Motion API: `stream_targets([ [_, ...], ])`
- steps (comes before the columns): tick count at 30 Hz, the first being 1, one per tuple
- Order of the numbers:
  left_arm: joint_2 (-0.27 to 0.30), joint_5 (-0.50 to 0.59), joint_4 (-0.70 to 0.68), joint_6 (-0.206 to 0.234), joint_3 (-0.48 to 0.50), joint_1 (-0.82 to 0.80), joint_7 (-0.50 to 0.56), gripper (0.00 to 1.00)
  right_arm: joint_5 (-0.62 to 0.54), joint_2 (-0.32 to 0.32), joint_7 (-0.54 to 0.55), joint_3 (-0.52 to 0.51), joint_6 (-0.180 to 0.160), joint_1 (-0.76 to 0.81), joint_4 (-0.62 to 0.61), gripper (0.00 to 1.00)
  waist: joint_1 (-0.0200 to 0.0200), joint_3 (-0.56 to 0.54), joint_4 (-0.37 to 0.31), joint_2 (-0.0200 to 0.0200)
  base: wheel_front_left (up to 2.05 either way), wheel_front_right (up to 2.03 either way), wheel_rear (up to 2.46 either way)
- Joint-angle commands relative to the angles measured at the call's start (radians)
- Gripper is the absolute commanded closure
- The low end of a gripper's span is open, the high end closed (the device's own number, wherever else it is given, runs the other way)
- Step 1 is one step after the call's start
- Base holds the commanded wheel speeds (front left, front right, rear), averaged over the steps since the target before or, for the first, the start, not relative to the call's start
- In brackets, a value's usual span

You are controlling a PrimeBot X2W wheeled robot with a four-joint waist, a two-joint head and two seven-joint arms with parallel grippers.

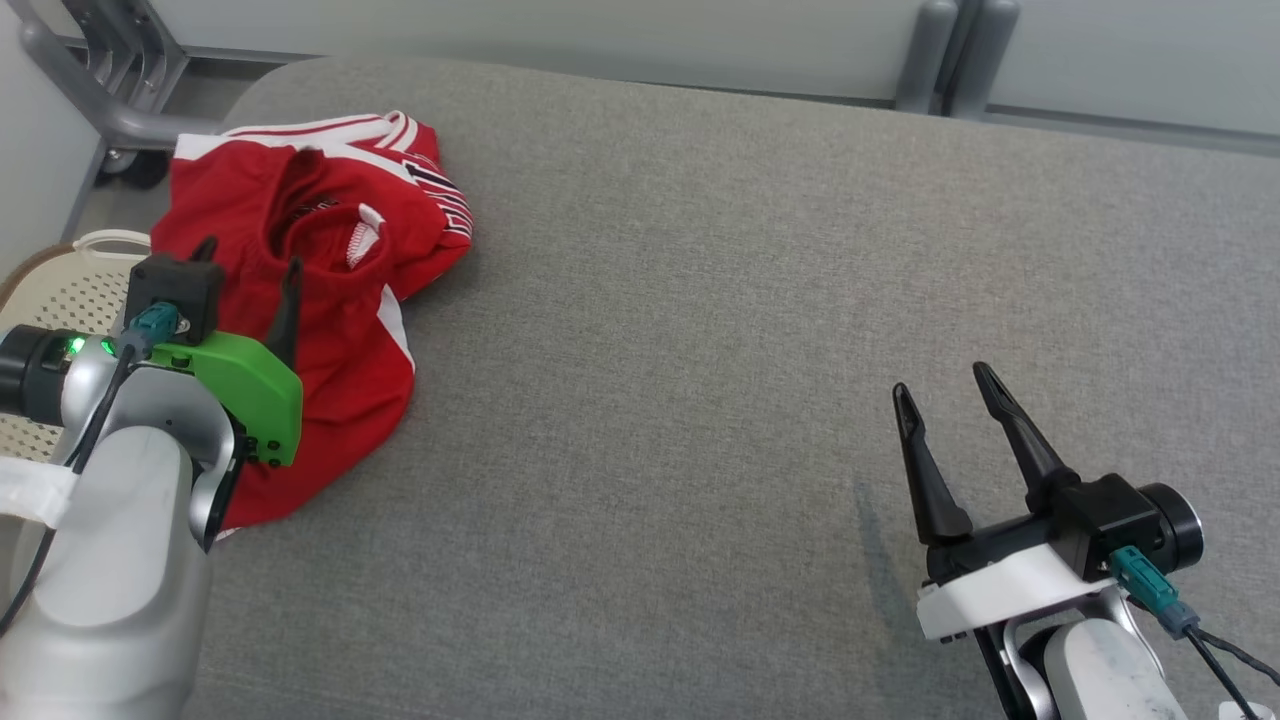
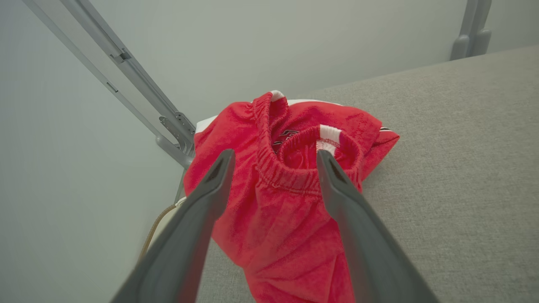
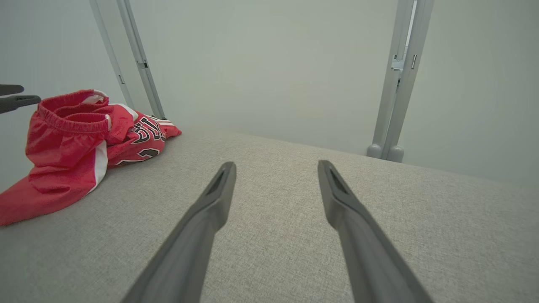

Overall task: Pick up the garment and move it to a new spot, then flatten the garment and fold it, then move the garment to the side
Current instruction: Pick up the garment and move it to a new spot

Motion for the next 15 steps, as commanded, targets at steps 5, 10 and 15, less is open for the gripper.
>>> stream_targets([
  [5, 0.021, -0.035, 0.117, 0.009, -0.005, -0.067, 0.003, 0.00, -0.031, -0.005, -0.003, 0.011, 0.000, -0.051, -0.012, 0.00, 0.0000, 0.098, -0.067, 0.0043, 0.00, 0.00, 0.00],
  [10, 0.034, -0.038, 0.203, 0.066, 0.018, -0.093, 0.023, 0.00, -0.037, -0.005, -0.003, 0.022, 0.000, -0.065, -0.008, 0.00, 0.0000, 0.118, -0.088, 0.0043, 0.00, 0.00, 0.00],
  [15, 0.036, -0.053, 0.249, 0.070, 0.024, -0.108, 0.038, 0.63, -0.036, -0.004, -0.003, 0.023, 0.000, -0.062, -0.006, 0.00, 0.0000, 0.121, -0.098, 0.0043, 0.00, 0.00, 0.00],
])
